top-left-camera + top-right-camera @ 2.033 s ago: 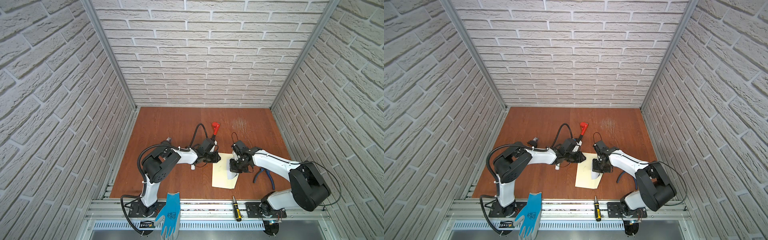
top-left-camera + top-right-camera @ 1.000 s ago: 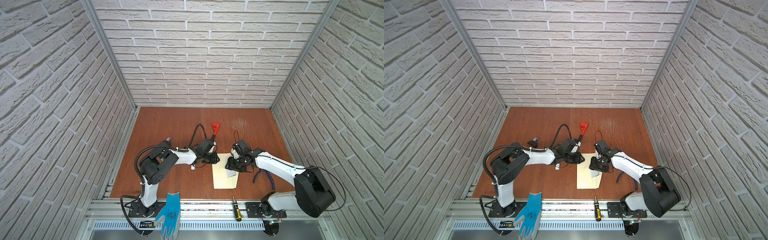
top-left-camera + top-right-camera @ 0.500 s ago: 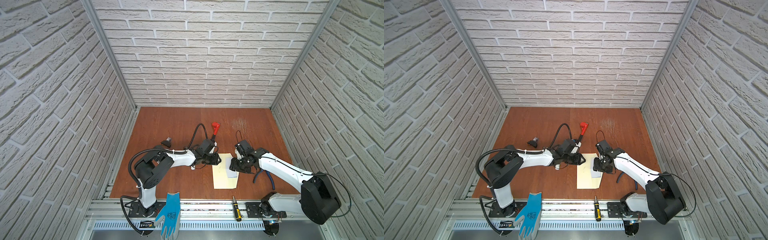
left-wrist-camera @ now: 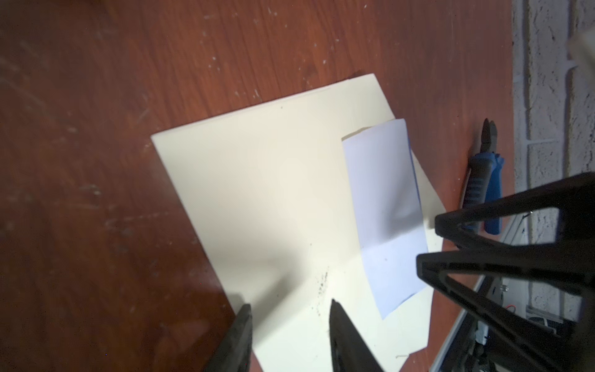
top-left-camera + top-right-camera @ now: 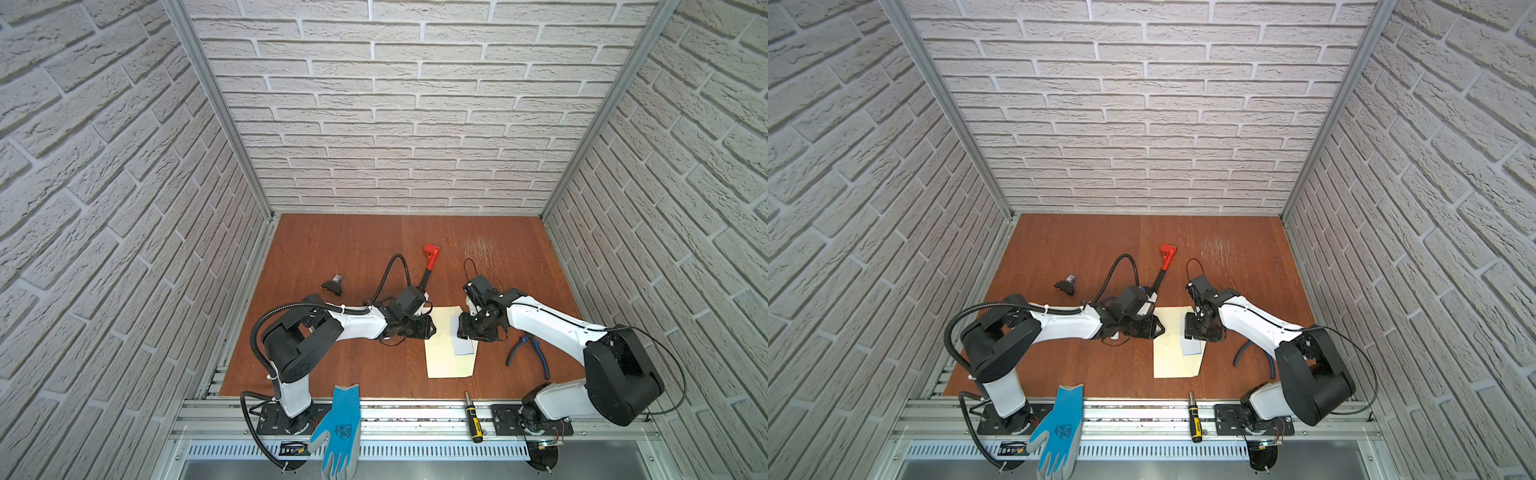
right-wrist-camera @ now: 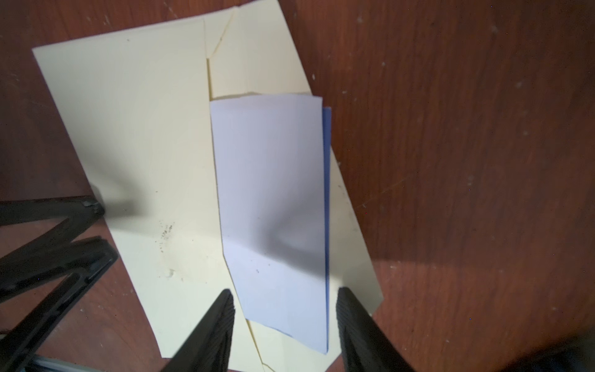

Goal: Place the letter into the envelope and seal it
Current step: 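Lower the sheet into the envelope opening with the right gripper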

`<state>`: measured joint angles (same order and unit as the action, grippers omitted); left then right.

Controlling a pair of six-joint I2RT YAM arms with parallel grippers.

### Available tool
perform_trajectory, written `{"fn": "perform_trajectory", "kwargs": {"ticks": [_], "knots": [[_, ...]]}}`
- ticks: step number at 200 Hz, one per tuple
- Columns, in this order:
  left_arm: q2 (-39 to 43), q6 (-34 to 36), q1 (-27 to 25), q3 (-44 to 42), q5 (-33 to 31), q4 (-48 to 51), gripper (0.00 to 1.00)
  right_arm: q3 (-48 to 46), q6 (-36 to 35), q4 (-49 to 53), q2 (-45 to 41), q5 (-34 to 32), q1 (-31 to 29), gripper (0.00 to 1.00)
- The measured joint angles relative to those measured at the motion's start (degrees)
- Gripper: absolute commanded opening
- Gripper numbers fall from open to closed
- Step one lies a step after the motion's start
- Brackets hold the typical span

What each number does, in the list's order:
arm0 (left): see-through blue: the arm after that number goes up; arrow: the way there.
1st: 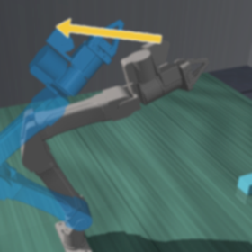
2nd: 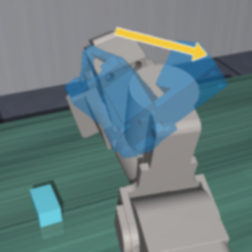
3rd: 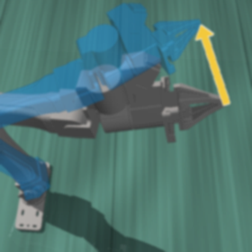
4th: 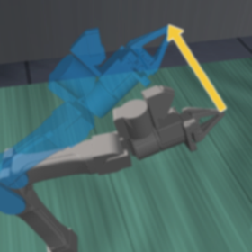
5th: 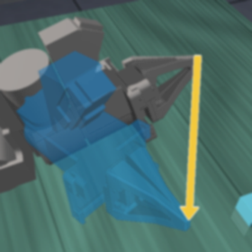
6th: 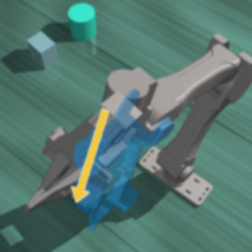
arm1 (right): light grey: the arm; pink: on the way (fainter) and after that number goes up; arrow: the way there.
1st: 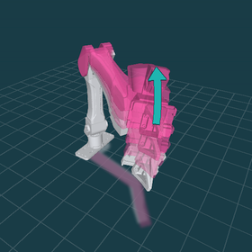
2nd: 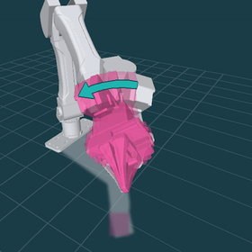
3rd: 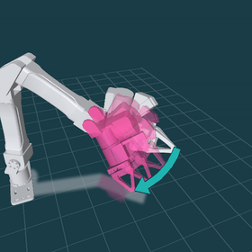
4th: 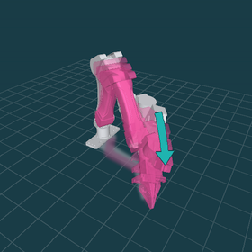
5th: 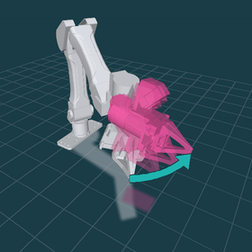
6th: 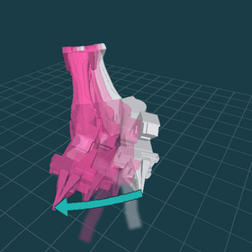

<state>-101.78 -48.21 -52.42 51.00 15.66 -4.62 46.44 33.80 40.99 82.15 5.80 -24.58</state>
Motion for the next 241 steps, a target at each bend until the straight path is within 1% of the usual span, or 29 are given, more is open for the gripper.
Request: {"fn": "perform_trajectory", "kwargs": {"ticks": [20,47,99,241], "knots": [[0.9,-0.1,0.0,-1.1,-0.3,0.2,0.46,0.3,-0.2,-0.1,1.0,-0.3,0.0,0.55],[1.4,0.0,0.0,-1.4,-0.8,0.5,0.47,0.5,-0.3,0.0,2.4,-0.7,0.0,0.55],[1.4,0.0,0.0,-1.4,-1.0,0.5,0.40,1.6,-0.8,-0.2,4.8,-1.0,0.0,0.55],[-0.2,0.0,0.0,-0.8,0.3,-1.2,0.39,3.2,-1.2,-1.8,8.4,2.1,-1.0,0.53]]}}
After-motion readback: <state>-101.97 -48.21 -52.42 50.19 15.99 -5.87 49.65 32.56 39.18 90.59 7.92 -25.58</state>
